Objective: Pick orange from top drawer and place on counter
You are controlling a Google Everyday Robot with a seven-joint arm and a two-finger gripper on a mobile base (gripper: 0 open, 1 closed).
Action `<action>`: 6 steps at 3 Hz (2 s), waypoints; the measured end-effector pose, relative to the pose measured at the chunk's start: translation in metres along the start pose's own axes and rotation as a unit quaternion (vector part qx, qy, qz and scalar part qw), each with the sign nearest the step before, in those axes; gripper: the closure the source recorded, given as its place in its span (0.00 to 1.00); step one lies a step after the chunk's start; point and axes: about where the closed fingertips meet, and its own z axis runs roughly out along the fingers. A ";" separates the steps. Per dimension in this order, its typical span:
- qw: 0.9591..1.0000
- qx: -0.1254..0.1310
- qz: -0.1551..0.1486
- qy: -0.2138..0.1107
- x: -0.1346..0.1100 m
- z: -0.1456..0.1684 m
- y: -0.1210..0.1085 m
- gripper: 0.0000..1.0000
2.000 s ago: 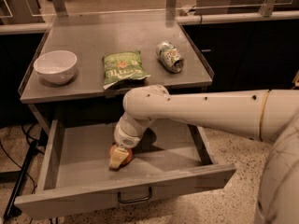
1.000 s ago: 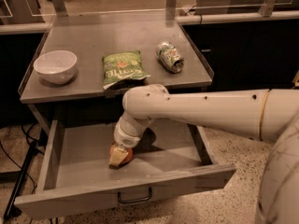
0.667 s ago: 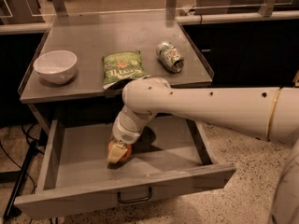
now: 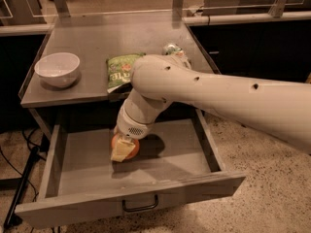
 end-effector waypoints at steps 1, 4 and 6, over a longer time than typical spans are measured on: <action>1.000 0.004 0.002 0.004 -0.001 -0.006 -0.003 1.00; 0.996 0.077 -0.004 0.036 -0.017 -0.096 -0.027 1.00; 0.989 0.126 0.021 0.071 -0.013 -0.175 -0.107 1.00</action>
Offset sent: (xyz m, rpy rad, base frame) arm 0.0328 -0.0377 0.1040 -0.0580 -0.1560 -0.1003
